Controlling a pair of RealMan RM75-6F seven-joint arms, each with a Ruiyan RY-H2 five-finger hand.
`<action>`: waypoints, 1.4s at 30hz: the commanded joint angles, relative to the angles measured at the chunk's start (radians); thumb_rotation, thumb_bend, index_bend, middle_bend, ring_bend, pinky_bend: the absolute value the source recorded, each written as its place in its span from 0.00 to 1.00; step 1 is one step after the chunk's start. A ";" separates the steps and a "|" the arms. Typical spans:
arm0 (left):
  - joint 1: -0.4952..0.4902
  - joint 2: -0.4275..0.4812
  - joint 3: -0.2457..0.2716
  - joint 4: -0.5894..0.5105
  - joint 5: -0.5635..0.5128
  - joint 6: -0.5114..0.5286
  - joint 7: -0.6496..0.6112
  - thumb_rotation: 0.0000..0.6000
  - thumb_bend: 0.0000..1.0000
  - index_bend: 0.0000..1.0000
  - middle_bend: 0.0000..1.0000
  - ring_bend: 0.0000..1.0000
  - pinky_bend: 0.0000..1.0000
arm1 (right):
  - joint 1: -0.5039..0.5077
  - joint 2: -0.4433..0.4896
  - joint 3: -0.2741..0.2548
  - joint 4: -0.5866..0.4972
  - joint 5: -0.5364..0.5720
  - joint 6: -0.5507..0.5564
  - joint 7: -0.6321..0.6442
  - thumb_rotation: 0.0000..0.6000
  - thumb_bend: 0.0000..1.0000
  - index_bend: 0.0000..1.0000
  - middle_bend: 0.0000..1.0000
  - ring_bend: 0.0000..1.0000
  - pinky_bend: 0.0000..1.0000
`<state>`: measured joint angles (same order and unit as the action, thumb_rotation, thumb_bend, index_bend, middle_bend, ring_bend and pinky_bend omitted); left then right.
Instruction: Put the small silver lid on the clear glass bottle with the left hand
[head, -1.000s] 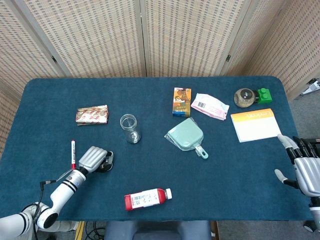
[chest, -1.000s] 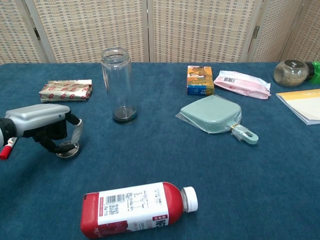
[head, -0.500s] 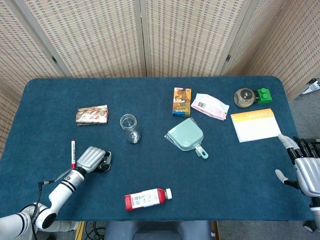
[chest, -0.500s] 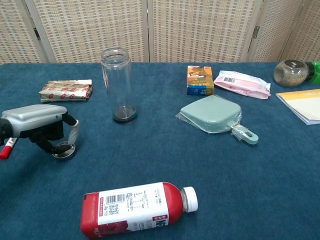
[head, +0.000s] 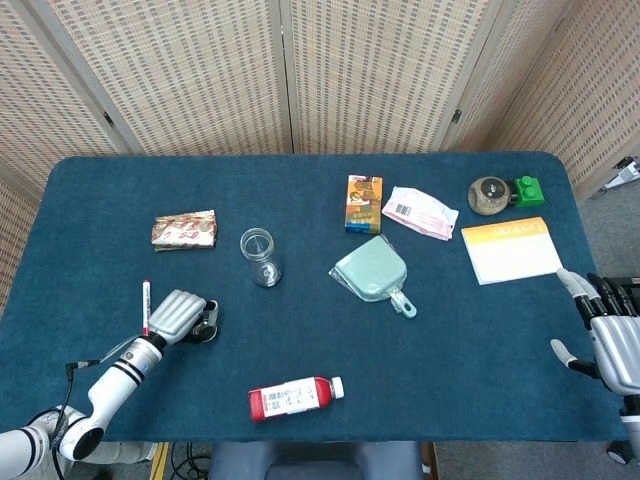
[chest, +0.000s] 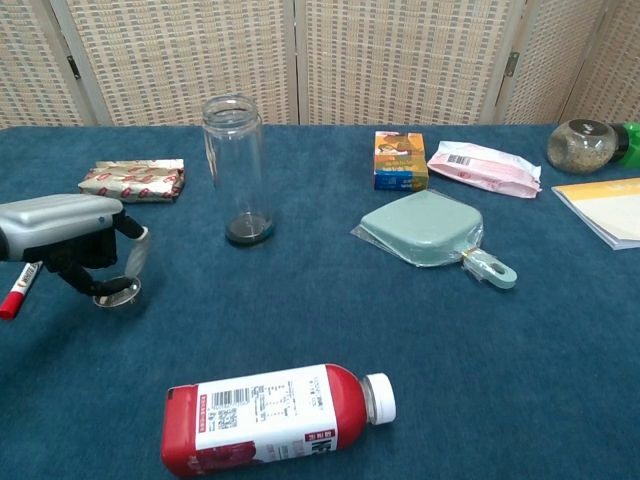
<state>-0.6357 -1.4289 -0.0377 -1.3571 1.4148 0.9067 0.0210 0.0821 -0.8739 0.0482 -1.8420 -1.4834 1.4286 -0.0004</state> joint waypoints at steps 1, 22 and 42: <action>-0.008 0.041 -0.007 -0.047 0.004 0.003 0.005 1.00 0.44 0.62 1.00 1.00 1.00 | 0.000 0.000 0.001 0.000 0.000 0.000 -0.001 1.00 0.24 0.00 0.12 0.03 0.07; -0.112 0.294 -0.177 -0.357 -0.042 0.022 0.001 1.00 0.44 0.62 1.00 1.00 1.00 | 0.005 0.000 0.002 -0.002 -0.006 -0.005 -0.004 1.00 0.24 0.01 0.12 0.03 0.07; -0.286 0.219 -0.281 -0.268 -0.242 -0.088 0.053 1.00 0.44 0.62 1.00 1.00 1.00 | 0.009 0.007 -0.001 0.000 -0.002 -0.019 -0.003 1.00 0.24 0.01 0.12 0.03 0.07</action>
<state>-0.9114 -1.2001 -0.3144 -1.6359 1.1836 0.8252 0.0665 0.0911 -0.8667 0.0474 -1.8416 -1.4853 1.4097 -0.0039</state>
